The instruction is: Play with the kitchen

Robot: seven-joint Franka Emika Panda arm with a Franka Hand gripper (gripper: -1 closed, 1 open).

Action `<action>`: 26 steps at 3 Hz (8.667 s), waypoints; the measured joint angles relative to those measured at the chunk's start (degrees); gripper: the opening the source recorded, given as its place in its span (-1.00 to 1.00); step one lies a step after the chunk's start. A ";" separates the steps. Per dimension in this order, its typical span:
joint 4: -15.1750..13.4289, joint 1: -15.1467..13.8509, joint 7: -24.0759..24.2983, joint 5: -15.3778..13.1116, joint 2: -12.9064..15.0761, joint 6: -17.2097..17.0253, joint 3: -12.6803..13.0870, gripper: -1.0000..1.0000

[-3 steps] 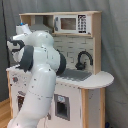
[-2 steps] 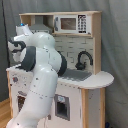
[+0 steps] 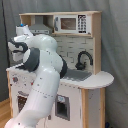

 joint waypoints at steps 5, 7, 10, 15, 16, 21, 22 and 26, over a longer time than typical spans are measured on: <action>14.06 14.51 -12.54 -5.77 11.50 -7.92 -1.50 -1.00; 22.07 20.15 -17.32 -7.09 14.02 -7.91 -5.62 -1.00; 26.17 22.28 -15.17 -8.03 15.59 -18.53 -7.75 -1.00; 25.93 26.85 -20.93 -20.51 8.26 -34.19 -7.20 1.00; 25.93 29.17 -21.47 -25.49 7.88 -38.11 -6.71 1.00; 17.43 40.47 -25.04 -45.07 5.21 -55.56 -4.11 1.00; 13.92 42.10 -26.45 -49.45 5.13 -56.89 -4.01 1.00; -5.14 43.19 -34.25 -60.13 2.98 -58.03 -2.43 1.00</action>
